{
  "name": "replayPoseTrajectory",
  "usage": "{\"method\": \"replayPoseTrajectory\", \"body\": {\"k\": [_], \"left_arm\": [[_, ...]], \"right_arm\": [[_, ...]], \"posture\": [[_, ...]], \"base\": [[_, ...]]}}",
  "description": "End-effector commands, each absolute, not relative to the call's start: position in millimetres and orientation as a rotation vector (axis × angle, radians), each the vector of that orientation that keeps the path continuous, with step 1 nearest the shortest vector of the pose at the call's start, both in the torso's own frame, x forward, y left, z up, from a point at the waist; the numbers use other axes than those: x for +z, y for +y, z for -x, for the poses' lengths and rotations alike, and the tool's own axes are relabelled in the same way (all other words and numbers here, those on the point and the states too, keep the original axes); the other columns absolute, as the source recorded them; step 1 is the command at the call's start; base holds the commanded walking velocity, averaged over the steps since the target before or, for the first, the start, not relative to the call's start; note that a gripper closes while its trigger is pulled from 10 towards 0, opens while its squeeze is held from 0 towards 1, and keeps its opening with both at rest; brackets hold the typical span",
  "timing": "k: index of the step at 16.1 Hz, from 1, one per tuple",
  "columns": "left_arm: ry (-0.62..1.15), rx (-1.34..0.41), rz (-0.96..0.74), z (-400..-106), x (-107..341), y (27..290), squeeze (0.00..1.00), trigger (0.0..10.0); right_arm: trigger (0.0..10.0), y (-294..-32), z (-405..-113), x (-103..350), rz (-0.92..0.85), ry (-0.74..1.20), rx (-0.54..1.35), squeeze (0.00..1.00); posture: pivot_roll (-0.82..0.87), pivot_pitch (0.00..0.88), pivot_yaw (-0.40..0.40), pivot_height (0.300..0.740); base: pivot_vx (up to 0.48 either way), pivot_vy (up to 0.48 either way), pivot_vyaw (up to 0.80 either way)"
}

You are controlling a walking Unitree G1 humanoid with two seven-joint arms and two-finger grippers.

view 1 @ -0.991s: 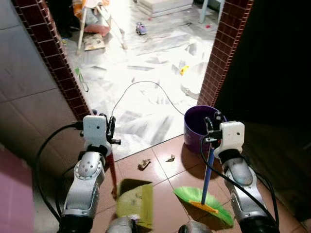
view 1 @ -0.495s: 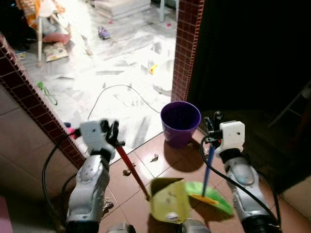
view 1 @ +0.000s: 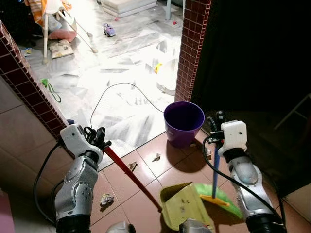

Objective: Sweep floor

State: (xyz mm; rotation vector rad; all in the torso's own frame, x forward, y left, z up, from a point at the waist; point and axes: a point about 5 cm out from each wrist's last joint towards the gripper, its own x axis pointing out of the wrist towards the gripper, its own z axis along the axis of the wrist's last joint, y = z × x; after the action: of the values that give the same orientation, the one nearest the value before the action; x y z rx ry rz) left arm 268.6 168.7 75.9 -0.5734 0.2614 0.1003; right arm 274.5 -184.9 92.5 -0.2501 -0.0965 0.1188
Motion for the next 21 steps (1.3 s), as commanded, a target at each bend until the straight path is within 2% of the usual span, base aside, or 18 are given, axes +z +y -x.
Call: {"method": "replayPoseTrajectory", "body": {"k": [1, 4, 7, 9, 13, 16, 18, 21], "left_arm": [[0.202, 0.022, 0.699, -277, 91, 156, 0.00, 10.0], [0.223, 0.003, 0.741, -276, 91, 153, 0.00, 10.0], [0.227, 0.011, 0.702, -278, 90, 155, 0.00, 10.0], [0.181, 0.024, 0.580, -279, 97, 159, 0.00, 10.0], [0.032, 0.032, 0.347, -288, 124, 165, 0.00, 10.0], [-0.024, 0.026, 0.318, -293, 137, 162, 0.00, 10.0], [-0.129, 0.018, 0.307, -300, 165, 160, 0.00, 10.0], [-0.228, 0.090, 0.287, -308, 191, 176, 0.00, 10.0]], "right_arm": [[10.0, -190, -276, 89, 0.260, -0.076, 0.105, 0.00], [10.0, -192, -280, 91, 0.269, -0.085, 0.098, 0.00], [10.0, -193, -282, 93, 0.304, -0.100, 0.099, 0.00], [10.0, -204, -283, 96, 0.345, -0.114, 0.026, 0.00], [10.0, -213, -288, 109, 0.309, -0.156, -0.110, 0.00], [10.0, -212, -291, 107, 0.291, -0.141, -0.134, 0.00], [10.0, -210, -290, 98, 0.303, -0.110, -0.119, 0.00], [10.0, -207, -287, 91, 0.301, -0.085, -0.089, 0.00]], "posture": [[-0.10, 0.000, 0.061, 0.740], [-0.10, 0.000, 0.058, 0.740], [-0.10, 0.000, 0.057, 0.740], [-0.10, 0.000, 0.059, 0.740], [-0.10, 0.000, 0.063, 0.740], [-0.11, 0.000, 0.064, 0.740], [-0.11, 0.000, 0.060, 0.740], [-0.11, 0.000, 0.058, 0.740]], "base": [[0.000, 0.000, 0.00], [0.000, 0.000, 0.00], [0.000, 0.000, 0.00], [0.000, 0.000, 0.00], [0.000, 0.000, 0.00], [0.000, 0.000, -0.70], [0.000, 0.000, -0.80], [0.000, 0.000, -0.53]]}}
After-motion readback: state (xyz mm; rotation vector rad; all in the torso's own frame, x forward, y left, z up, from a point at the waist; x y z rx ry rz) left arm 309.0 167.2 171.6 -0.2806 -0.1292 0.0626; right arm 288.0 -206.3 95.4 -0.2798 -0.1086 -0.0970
